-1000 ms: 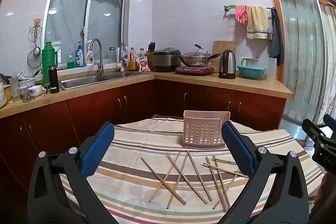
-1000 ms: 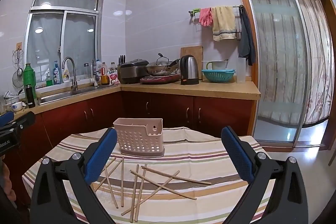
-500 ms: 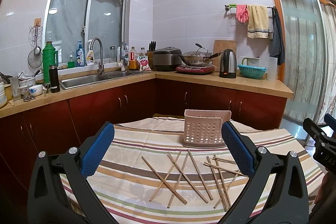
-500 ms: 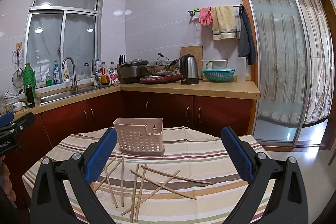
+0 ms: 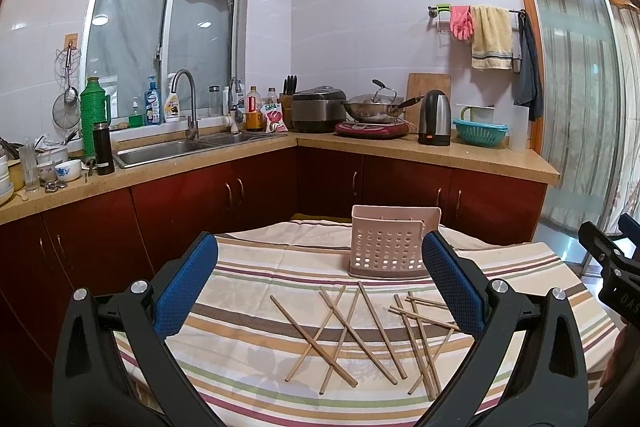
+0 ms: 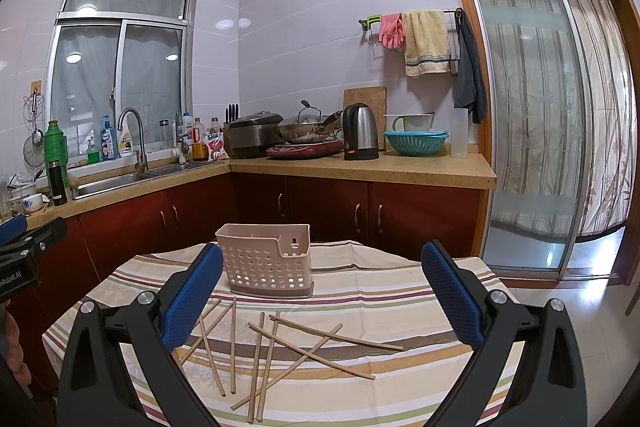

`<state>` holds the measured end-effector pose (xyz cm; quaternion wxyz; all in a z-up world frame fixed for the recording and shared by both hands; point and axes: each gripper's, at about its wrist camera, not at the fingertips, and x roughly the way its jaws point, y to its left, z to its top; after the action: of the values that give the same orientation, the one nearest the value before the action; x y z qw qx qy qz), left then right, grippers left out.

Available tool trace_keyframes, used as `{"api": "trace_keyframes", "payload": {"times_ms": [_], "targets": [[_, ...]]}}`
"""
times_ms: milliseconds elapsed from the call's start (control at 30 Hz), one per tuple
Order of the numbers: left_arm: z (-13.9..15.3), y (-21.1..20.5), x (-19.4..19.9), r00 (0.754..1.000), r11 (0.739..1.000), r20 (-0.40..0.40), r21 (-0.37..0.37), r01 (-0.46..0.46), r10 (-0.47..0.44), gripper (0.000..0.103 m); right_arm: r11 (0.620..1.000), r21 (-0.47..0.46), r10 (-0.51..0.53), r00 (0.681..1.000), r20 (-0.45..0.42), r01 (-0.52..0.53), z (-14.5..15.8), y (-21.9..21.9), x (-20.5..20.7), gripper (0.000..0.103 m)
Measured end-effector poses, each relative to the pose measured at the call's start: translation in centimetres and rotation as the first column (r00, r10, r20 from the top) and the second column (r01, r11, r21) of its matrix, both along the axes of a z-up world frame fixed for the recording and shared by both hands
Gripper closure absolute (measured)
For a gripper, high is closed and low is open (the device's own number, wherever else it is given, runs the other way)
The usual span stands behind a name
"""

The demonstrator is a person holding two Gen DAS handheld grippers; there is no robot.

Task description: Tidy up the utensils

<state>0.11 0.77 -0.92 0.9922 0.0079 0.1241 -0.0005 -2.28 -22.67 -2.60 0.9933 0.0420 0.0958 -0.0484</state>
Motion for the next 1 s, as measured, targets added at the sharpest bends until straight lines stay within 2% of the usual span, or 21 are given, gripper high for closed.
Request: {"api": "trace_keyframes", "payload": {"times_ms": [1000], "targets": [[-0.07,-0.05,-0.07,1.0,1.0,-0.002,0.002,-0.001,0.001,0.003,1.0,0.0,0.0,1.0,-0.004,0.0,-0.49,0.08,0.01,0.006]]}}
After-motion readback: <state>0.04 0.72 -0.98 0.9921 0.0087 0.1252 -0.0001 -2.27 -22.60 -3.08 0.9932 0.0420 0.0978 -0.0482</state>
